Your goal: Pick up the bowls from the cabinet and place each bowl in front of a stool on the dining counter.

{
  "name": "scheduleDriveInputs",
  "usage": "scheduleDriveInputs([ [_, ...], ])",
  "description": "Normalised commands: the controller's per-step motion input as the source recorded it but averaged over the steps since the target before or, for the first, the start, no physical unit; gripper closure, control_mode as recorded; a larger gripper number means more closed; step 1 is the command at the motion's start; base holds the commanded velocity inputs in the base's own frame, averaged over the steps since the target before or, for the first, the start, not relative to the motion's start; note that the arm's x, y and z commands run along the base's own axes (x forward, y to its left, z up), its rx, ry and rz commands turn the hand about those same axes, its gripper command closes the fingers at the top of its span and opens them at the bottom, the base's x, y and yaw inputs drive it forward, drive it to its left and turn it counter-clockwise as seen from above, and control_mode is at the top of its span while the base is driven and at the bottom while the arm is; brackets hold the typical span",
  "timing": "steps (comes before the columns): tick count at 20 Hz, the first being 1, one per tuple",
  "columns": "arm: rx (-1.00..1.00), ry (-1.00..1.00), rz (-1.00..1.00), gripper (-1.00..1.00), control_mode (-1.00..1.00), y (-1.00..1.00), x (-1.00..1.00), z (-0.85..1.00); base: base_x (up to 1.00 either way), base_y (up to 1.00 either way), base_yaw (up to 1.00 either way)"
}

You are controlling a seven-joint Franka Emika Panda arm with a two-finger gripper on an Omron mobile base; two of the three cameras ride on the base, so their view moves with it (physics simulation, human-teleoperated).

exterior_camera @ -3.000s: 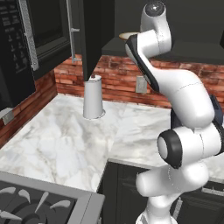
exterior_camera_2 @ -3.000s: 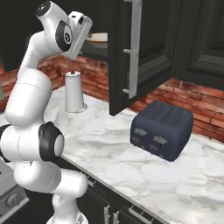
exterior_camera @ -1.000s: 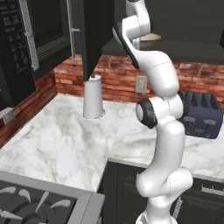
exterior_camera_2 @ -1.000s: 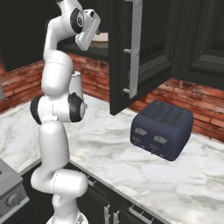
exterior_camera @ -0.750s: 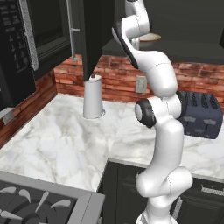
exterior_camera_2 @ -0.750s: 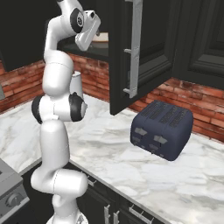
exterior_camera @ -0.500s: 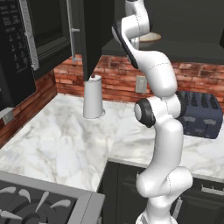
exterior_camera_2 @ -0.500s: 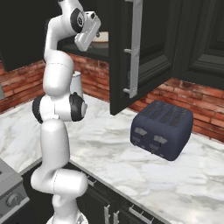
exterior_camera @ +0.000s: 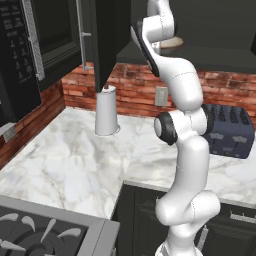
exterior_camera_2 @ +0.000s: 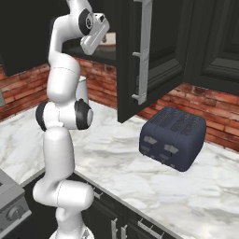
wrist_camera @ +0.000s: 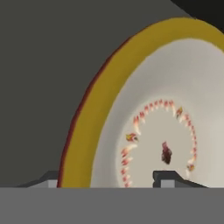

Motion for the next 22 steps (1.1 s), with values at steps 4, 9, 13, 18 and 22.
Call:
scheduleDriveInputs([
  [4,0.05,0.0,0.0,1.0,-1.0,0.0,0.05,-0.18,0.0,0.0,0.0],
  [9,0.01,-0.01,0.0,1.0,-1.0,0.0,0.02,-0.06,0.0,0.0,0.0],
  [13,0.0,-0.14,0.0,1.0,-1.0,0.0,-0.19,0.0,0.0,0.0,0.0],
  [18,0.0,-0.14,0.0,1.0,-1.0,0.0,-0.42,-0.01,0.0,0.0,0.0],
  [22,0.0,-0.1,0.0,1.0,-1.0,0.0,-0.23,-0.23,0.0,0.0,0.0],
])
